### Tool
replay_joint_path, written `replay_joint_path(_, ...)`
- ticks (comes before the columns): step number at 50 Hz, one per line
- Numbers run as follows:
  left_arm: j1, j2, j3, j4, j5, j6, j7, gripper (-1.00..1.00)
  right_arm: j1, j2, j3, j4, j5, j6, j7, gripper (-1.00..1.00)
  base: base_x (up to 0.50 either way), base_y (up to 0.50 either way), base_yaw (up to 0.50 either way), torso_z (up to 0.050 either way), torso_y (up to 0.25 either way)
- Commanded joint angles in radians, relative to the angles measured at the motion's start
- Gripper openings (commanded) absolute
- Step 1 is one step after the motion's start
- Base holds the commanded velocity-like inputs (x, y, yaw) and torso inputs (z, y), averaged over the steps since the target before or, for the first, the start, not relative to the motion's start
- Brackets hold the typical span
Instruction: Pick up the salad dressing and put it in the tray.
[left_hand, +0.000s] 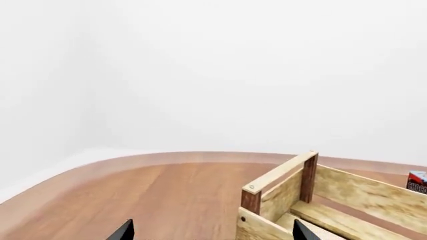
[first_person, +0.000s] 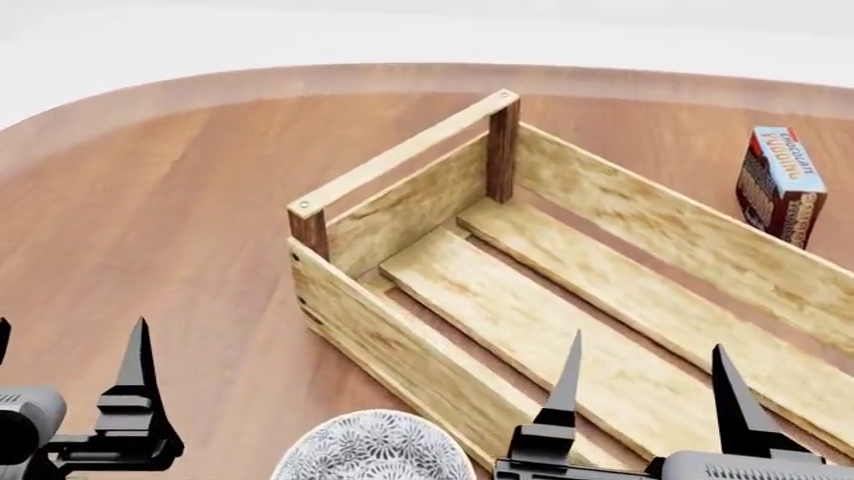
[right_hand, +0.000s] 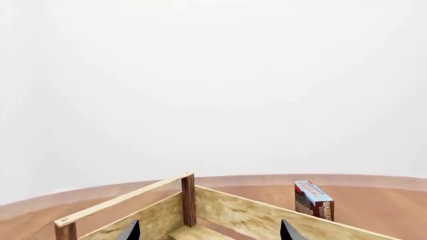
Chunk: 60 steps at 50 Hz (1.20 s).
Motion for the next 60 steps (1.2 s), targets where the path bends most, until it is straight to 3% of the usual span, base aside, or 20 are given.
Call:
replay_joint_path(1, 0.001, -0.005, 0.003, -0.003, -0.004, 0.007, -0.006, 1.0, -0.005, 0.01, -0.007, 0.005, 0.01, -0.025, -0.001, 1.0, 0.0, 0.0, 0.5, 0.0, 0.0)
replay_joint_path(60, 0.005, -0.028, 0.025, -0.024, -0.024, 0.034, -0.032, 1.0, -0.016, 0.048, -0.042, 0.011, 0.041, -0.056, -0.003, 1.0, 0.0, 0.0, 0.5, 0.0, 0.0)
